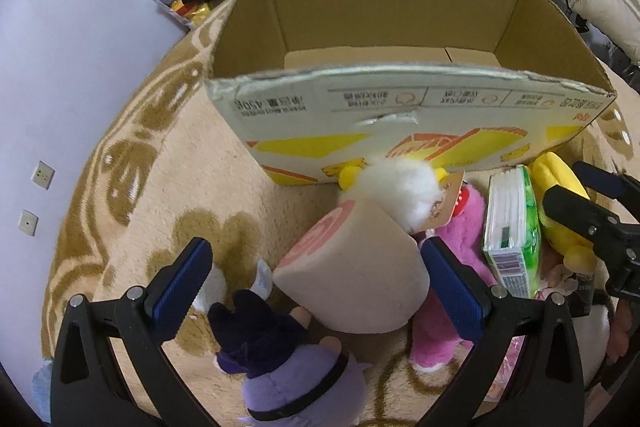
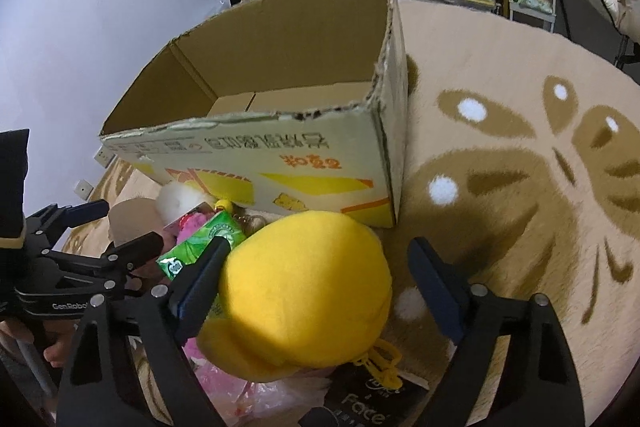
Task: Organize soft objects
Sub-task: 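Close the right gripper on the yellow plush while the left gripper grasps the pink-and-white plush, then lift the yellow plush and pink-and-white plush with both grippers toward the box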
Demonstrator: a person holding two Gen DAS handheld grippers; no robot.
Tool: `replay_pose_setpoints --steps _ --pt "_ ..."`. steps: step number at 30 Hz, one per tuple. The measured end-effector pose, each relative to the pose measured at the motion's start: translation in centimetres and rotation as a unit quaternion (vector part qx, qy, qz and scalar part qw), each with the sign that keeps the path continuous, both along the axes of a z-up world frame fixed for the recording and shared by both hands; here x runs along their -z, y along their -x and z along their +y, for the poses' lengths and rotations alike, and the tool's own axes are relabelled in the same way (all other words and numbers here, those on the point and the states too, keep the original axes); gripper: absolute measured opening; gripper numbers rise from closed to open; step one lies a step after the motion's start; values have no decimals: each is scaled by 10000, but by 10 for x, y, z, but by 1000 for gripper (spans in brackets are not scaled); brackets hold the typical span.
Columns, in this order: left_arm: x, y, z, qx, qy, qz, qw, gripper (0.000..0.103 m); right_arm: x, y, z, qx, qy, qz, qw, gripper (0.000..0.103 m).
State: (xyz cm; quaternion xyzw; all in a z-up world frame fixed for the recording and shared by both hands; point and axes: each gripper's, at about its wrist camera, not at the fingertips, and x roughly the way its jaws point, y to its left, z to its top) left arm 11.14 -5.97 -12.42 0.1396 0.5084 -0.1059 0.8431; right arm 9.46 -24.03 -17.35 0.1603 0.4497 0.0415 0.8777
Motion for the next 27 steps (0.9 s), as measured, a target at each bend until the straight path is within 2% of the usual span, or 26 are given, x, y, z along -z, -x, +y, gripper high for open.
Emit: replay_pose_setpoints --steps 3,6,9,10,12,17,20,27 --pt "4 1 -1 22 41 123 9999 101 7 -2 0 -44 -187 203 9996 93" --pt "4 3 -3 70 49 134 9999 95 9 -1 -1 -44 -250 246 9994 93" --pt "6 4 -4 107 125 223 9996 79 8 0 -2 -110 -302 231 9992 86" --pt "7 4 -4 129 211 316 9992 69 8 1 -1 -113 -272 221 9993 86" --pt "6 5 -4 175 379 442 9982 65 6 3 3 -165 -185 185 9995 85" --pt "0 10 -2 102 506 340 9981 51 -1 11 14 -213 6 50 9998 84" --pt "-7 12 1 -2 574 289 9979 45 -9 16 18 -222 58 -87 9997 84" --pt "-23 20 15 -285 584 -14 9979 45 -23 35 15 30 126 -326 9994 84"
